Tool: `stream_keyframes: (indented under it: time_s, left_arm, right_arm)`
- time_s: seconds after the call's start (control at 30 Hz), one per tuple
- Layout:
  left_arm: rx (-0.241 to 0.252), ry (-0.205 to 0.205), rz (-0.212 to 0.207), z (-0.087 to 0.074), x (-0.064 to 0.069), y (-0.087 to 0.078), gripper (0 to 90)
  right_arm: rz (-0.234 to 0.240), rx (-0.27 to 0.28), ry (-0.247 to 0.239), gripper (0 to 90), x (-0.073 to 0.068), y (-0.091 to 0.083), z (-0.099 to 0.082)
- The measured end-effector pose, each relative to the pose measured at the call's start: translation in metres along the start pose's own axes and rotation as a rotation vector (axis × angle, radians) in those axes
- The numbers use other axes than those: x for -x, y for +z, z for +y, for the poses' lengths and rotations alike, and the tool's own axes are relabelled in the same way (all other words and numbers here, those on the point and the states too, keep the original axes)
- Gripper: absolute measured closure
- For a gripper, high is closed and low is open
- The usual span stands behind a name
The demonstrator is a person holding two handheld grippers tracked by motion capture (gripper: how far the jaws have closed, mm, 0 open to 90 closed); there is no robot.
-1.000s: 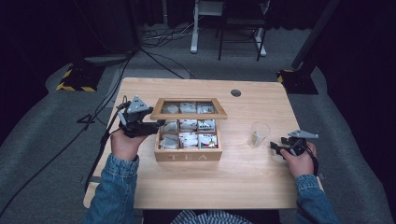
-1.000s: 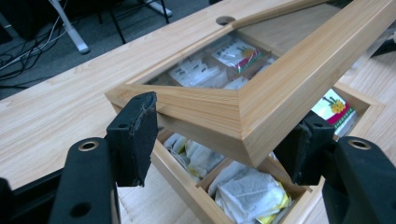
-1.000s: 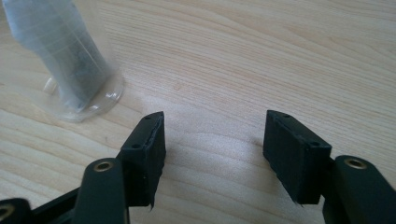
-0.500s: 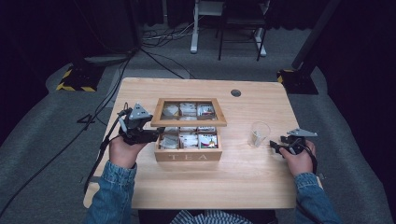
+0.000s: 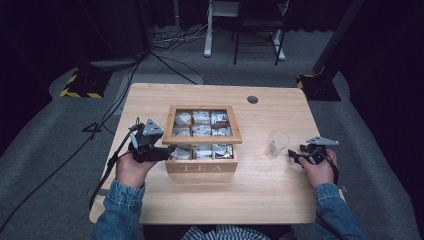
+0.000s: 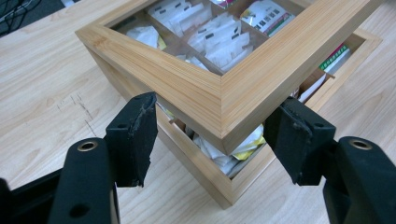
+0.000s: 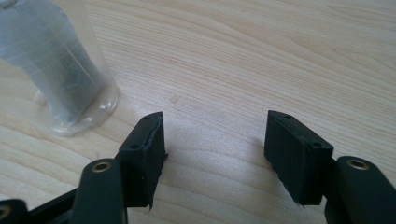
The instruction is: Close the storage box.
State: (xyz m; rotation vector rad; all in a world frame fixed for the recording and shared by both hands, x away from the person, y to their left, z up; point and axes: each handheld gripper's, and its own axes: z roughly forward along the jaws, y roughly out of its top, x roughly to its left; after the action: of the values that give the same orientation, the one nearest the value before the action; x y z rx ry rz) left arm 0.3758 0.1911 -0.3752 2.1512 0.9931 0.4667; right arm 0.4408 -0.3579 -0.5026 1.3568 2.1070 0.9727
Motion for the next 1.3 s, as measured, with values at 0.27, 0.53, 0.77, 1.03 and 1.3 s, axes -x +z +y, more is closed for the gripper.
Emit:
stream_keyframes:
  time_s: [0.27, 0.53, 0.77, 1.03, 1.3]
  left_arm:
    - [-0.031, -0.002, -0.011, -0.003, 0.001, 0.002, 35.5]
    - [-0.077, 0.003, -0.019, -0.004, 0.002, 0.006, 35.2]
    - [-0.108, 0.009, -0.026, -0.007, 0.002, 0.011, 35.1]
    - [-0.162, 0.029, -0.045, -0.011, 0.002, 0.02, 33.4]
    - [-0.227, 0.048, -0.064, -0.014, 0.003, 0.028, 34.7]
  right_arm:
    - [0.0, -0.001, 0.0, 38.8, -0.001, 0.001, 0.001]
    - [0.001, -0.001, -0.001, 38.8, -0.001, 0.002, 0.001]
    - [0.002, -0.001, 0.0, 38.8, -0.001, 0.002, 0.001]
    - [0.002, -0.002, -0.001, 38.7, -0.001, 0.002, 0.002]
    - [0.003, -0.003, -0.003, 38.4, -0.002, 0.003, 0.003]
